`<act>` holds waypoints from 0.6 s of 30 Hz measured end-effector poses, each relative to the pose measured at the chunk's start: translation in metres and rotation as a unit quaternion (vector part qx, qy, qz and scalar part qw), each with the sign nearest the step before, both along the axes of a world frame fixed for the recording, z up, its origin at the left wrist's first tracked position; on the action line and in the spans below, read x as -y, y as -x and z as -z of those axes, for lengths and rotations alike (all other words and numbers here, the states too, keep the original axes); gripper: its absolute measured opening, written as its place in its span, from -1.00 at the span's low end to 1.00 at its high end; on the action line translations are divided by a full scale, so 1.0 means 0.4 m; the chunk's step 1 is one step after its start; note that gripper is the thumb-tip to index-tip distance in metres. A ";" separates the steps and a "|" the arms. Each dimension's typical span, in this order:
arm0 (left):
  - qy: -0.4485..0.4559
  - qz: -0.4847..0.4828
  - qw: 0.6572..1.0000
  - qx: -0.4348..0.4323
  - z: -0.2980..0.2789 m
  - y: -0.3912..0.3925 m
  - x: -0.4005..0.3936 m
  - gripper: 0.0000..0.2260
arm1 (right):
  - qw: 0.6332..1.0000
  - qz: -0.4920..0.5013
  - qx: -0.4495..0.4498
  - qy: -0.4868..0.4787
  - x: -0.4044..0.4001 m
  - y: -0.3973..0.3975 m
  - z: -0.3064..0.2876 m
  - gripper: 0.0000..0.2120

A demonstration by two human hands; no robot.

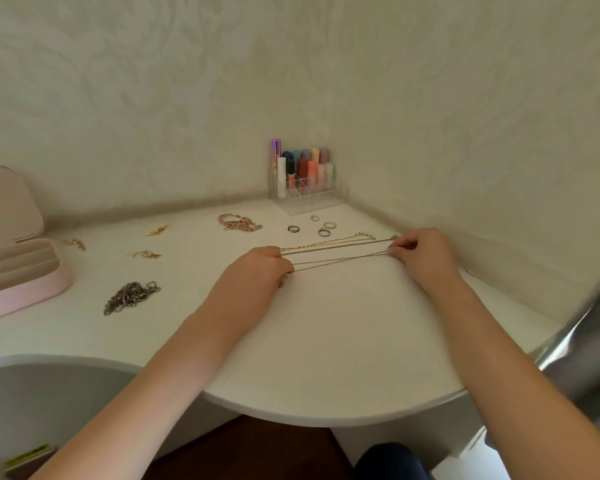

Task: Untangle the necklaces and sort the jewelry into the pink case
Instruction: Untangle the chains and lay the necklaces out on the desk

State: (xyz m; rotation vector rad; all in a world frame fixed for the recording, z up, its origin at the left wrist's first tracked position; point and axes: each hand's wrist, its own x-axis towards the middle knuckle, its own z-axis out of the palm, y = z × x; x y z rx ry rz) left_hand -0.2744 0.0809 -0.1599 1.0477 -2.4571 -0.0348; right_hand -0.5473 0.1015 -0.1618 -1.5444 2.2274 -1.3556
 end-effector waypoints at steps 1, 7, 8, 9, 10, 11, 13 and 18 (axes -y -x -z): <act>-0.002 -0.014 1.000 -0.004 -0.002 0.002 -0.003 -0.75 | 1.000 0.004 -0.010 0.001 0.003 0.000 0.002 -0.94; -0.023 -0.073 0.996 -0.041 -0.009 0.001 -0.013 -0.77 | 0.998 0.011 -0.059 -0.018 0.021 0.001 0.013 -0.87; -0.029 -0.078 0.995 -0.049 -0.010 0.000 -0.016 -0.77 | 0.997 0.015 -0.067 -0.022 0.024 0.002 0.013 -0.87; -0.034 -0.084 0.994 -0.056 -0.010 -0.001 -0.017 -0.77 | 0.997 0.017 -0.077 -0.025 0.027 0.002 0.014 -0.86; -0.040 -0.091 0.993 -0.063 -0.009 -0.001 -0.017 -0.76 | 0.996 0.019 -0.086 -0.030 0.029 0.001 0.014 -0.85; -0.045 -0.098 0.992 -0.068 -0.008 -0.002 -0.016 -0.76 | 0.995 0.020 -0.093 -0.036 0.031 -0.001 0.012 -0.84; -0.047 -0.103 0.991 -0.071 -0.006 -0.001 -0.014 -0.74 | 0.994 0.023 -0.100 -0.048 0.033 -0.006 0.010 -0.82; -0.013 -0.105 0.994 -0.012 -0.006 0.002 -0.014 -0.69 | 0.990 0.070 -0.111 -0.051 0.030 -0.004 0.016 -0.78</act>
